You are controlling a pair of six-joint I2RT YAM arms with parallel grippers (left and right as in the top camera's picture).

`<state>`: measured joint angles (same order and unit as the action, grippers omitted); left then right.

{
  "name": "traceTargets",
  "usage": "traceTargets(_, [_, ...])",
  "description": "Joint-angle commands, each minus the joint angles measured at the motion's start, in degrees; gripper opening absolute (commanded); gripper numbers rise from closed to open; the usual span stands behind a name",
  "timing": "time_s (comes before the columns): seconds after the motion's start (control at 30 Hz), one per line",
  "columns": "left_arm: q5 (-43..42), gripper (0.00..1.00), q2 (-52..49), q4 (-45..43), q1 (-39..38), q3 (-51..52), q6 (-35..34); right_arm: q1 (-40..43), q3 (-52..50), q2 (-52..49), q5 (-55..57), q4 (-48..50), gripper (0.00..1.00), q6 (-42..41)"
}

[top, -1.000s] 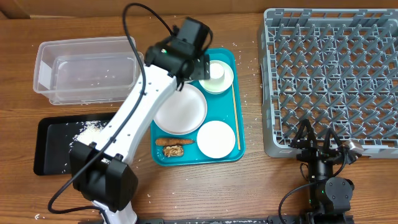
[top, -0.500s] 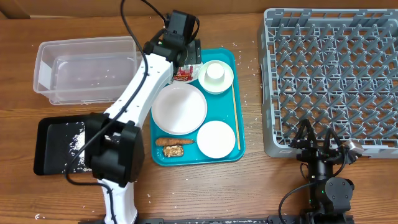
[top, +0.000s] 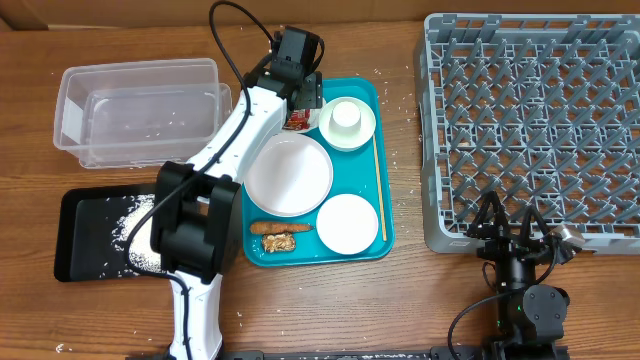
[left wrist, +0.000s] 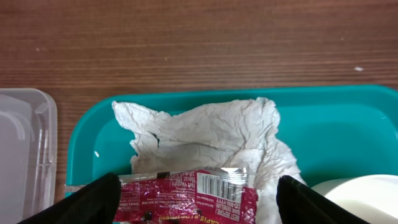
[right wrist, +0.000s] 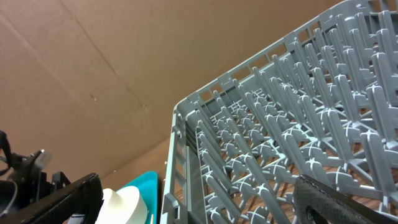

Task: Sort waste into correct bins and load items into the dishwasher
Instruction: 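Move the left gripper to the red wrapper and grasp it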

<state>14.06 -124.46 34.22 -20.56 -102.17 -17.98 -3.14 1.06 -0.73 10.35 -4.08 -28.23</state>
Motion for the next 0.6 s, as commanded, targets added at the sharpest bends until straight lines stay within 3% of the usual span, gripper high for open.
traceTargets(0.0, [1.1,0.81,-2.6,-0.2,0.3,-1.1,0.6,-0.3,-0.6,0.5,-0.1,0.3,1.00,0.6])
traceTargets(0.47, [-2.4,0.76,-6.4,1.7,0.3,-1.1,-2.7,-0.3,-0.6,0.5,-0.1,0.3,1.00,0.6])
traceTargets(0.57, [-2.7,0.53,-6.4,2.0,0.3,-1.1,-2.8,-0.3,-0.6,0.5,-0.1,0.3,1.00,0.6])
